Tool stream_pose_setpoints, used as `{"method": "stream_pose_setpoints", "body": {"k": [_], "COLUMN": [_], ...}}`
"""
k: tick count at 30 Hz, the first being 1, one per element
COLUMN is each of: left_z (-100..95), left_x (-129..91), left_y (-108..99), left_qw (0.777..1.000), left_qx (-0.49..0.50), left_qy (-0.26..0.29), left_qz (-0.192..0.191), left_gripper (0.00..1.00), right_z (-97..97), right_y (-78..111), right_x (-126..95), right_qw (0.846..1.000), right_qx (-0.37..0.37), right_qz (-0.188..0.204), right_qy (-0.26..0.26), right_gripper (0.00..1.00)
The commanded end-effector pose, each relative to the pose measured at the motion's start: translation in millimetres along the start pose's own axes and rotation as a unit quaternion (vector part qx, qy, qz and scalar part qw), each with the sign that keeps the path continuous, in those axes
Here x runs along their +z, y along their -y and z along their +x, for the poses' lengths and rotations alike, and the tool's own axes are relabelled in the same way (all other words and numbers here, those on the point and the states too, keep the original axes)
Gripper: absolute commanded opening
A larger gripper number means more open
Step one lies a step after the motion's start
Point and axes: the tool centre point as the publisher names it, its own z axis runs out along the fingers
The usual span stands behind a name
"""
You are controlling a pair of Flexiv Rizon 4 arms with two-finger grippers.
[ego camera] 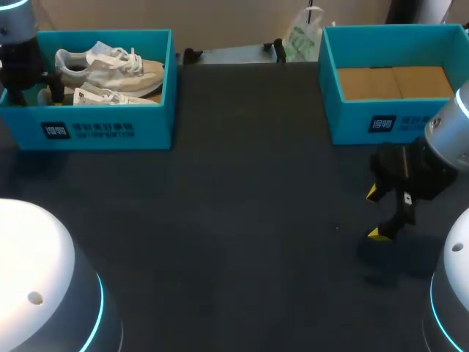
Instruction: Take the shoe out of the shoebox, open the shoe tongue, remove and reinsert the insole, then place the shoe into the shoebox
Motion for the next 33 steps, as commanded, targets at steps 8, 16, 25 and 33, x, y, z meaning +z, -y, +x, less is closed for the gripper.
{"method": "stream_pose_setpoints", "body": {"k": [8, 16, 25, 33], "left_z": [4.0, 1.7, 0.9, 2.9], "left_x": [13.0, 22.5, 29.4, 32.4], "left_y": [-8.3, -11.2, -10.9, -7.6], "left_qw": [1.000, 1.000, 1.000, 1.000], "left_qx": [-0.001, -0.002, 0.001, 0.003], "left_qy": [-0.001, -0.007, -0.011, -0.015], "left_qz": [0.010, 0.011, 0.013, 0.016], "left_gripper": [0.78, 0.75, 0.71, 0.47], "right_z": [1.1, 1.1, 1.1, 1.1], "right_y": [0.2, 0.2, 0.2, 0.2], "right_x": [-0.2, -0.2, -0.2, -0.2], "right_qw": [1.000, 1.000, 1.000, 1.000], "right_qx": [0.000, 0.000, 0.000, 0.000], "right_qz": [0.000, 0.000, 0.000, 0.000], "right_qy": [0.001, 0.001, 0.001, 0.001], "right_gripper": [1.00, 1.00, 1.00, 1.00]}}
